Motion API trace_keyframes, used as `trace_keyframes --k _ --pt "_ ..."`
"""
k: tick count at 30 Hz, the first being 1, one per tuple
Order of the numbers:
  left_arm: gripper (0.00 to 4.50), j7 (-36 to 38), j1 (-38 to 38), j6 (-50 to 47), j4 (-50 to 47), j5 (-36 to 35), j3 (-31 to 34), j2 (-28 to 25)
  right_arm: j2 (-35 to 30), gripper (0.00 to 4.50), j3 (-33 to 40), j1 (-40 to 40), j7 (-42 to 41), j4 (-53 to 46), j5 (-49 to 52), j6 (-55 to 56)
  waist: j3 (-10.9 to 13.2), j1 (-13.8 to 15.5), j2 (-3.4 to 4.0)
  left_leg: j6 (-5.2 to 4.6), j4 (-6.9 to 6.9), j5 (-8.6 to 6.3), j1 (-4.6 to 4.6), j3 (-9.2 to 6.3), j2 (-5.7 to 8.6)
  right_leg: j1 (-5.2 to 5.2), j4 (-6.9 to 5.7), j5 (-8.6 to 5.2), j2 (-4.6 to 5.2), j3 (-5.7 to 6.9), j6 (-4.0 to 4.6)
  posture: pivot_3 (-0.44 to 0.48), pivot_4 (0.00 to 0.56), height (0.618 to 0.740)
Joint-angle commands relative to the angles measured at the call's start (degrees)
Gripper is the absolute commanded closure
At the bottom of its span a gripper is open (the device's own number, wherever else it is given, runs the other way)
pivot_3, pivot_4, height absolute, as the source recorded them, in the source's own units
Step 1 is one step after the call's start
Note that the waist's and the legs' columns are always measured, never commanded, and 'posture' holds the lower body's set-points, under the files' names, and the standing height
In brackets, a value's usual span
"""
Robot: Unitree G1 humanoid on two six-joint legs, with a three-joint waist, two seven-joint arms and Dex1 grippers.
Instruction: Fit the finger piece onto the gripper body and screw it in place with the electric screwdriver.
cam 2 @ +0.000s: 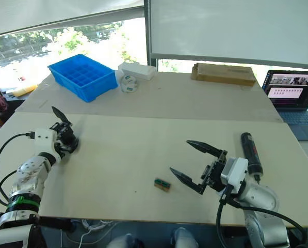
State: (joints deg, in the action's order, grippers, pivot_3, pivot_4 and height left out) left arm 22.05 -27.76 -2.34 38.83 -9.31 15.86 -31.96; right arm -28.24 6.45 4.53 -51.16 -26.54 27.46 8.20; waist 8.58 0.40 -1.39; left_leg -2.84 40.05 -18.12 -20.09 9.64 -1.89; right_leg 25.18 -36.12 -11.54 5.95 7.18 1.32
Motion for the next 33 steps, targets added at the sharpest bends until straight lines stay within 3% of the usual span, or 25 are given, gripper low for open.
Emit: trace_keyframes --k 1,6,9,12,16,20,26,33 --pt "0.0 0.7 -2.9 3.8 4.9 0.7 -0.5 0.2 -0.3 0.04 1.5 0.5 0.6 -2.2 0.1 2.0 0.0 0.1 0.0 0.0 0.01 0.0 -0.01 0.0 0.0 0.0 0.0 0.0 0.0 0.01 0.0 0.0 0.15 0.74" --pt "0.0 1.8 -5.7 6.7 10.3 1.5 -1.8 0.5 -0.5 0.04 2.0 1.1 0.7 -2.3 -0.1 2.4 0.0 0.2 -0.01 -0.01 0.04 0.0 0.0 0.0 0.01 -0.01 -0.02 0.0 -0.01 0.01 0.0 0.0 0.15 0.74" --pt "0.91 1.3 -6.7 8.8 12.8 2.3 -2.3 0.4 -0.5 0.0 2.1 1.0 0.9 -2.1 -0.3 2.6 0.0 0.3 -0.01 -0.01 0.08 0.01 0.0 -0.01 0.02 -0.04 -0.04 0.0 0.0 0.03 -0.01 0.0 0.15 0.74" --pt "2.12 1.1 -7.5 9.3 14.9 2.4 -2.5 0.3 -0.5 0.0 2.1 1.0 1.0 -1.8 -0.4 2.8 0.0 0.3 -0.01 -0.02 0.09 0.01 0.0 -0.02 0.02 -0.04 -0.05 0.0 0.0 0.02 -0.01 0.0 0.15 0.74" --pt "2.11 4.1 -7.1 12.1 13.6 0.2 -1.5 1.0 -0.6 0.0 2.0 1.0 0.9 -1.4 -0.6 3.2 0.0 0.3 -0.01 -0.02 0.11 0.01 0.0 -0.02 0.02 -0.04 -0.08 0.0 0.0 0.02 -0.01 0.0 0.15 0.74" --pt "2.11 13.1 -5.0 14.4 2.1 -5.0 -1.9 3.7 -1.1 0.0 2.8 1.6 0.2 -1.0 -0.3 3.7 0.0 0.4 -0.04 -0.04 0.15 0.01 -0.1 -0.04 0.02 -0.01 -0.03 0.0 0.03 0.05 -0.01 0.0 0.15 0.74" --pt "2.11 18.7 0.6 3.1 -24.6 -6.0 -13.0 9.8 -4.2 0.0 6.5 5.8 -3.4 -1.3 3.2 3.1 0.2 0.6 -0.39 -0.08 0.4 0.0 -0.48 -0.22 0.06 0.03 0.1 0.05 0.04 0.21 -0.09 0.0 0.15 0.74" --pt "2.11 17.0 6.0 -2.5 -33.3 0.2 -25.5 16.4 -6.0 0.0 10.0 10.6 -4.7 -2.0 4.5 2.9 0.2 -0.2 -0.35 -0.08 0.37 0.0 -0.1 -0.16 -0.04 -0.12 0.04 0.02 -0.14 -0.18 -0.17 0.0 0.15 0.74"
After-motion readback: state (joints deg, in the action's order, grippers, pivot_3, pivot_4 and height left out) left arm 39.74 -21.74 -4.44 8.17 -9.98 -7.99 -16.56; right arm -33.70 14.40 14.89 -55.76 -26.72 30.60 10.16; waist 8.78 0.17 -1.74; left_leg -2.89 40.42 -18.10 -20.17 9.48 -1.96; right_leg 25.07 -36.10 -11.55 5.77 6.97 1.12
